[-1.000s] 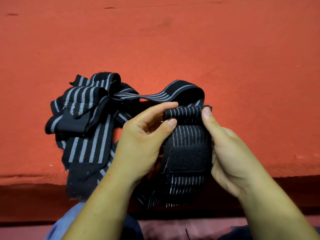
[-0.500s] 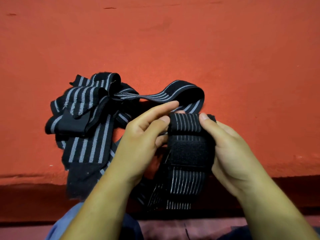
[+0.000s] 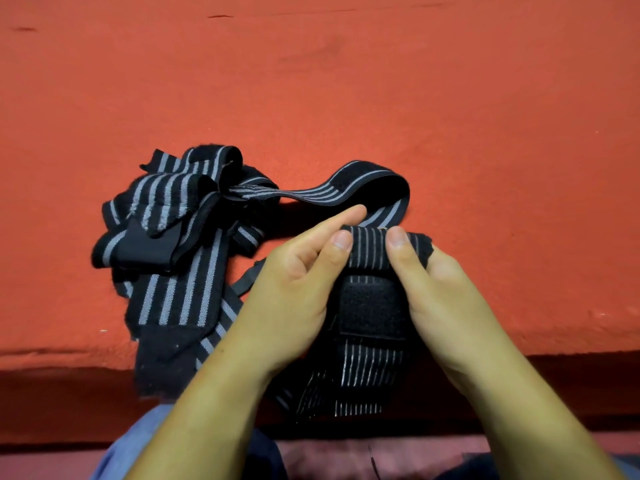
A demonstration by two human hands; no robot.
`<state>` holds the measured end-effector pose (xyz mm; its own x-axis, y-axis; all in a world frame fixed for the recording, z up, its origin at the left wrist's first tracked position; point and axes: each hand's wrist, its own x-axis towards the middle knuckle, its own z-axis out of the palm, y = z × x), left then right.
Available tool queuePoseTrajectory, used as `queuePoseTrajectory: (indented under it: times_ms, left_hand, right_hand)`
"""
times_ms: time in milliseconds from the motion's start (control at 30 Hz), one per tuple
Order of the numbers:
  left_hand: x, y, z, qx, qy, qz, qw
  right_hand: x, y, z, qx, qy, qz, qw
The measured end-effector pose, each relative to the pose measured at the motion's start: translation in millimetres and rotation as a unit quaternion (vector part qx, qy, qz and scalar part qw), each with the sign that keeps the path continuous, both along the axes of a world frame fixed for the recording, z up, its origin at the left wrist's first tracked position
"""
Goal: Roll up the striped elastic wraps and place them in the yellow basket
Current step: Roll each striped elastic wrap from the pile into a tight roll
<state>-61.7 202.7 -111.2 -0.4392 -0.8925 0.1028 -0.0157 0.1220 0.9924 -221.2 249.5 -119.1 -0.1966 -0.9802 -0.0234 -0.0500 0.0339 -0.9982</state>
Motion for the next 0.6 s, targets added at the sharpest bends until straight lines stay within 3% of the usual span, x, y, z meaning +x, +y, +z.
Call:
queuePoseTrajectory:
  times_ms: [267,600]
  left_hand:
    - [-4.3,1.7,0.3,0.013,0.033,0.010,0.999]
    - [-4.3,-0.1,-6.9,0.045,0.072,0.024,0.996]
  right_hand:
    - [-0.7,-0.3,-1.5,-0.029,-0.050,-0.045,0.997]
    - [-1.0,-0.7,-0.6,0.040,-0.144,-0.005,0.989]
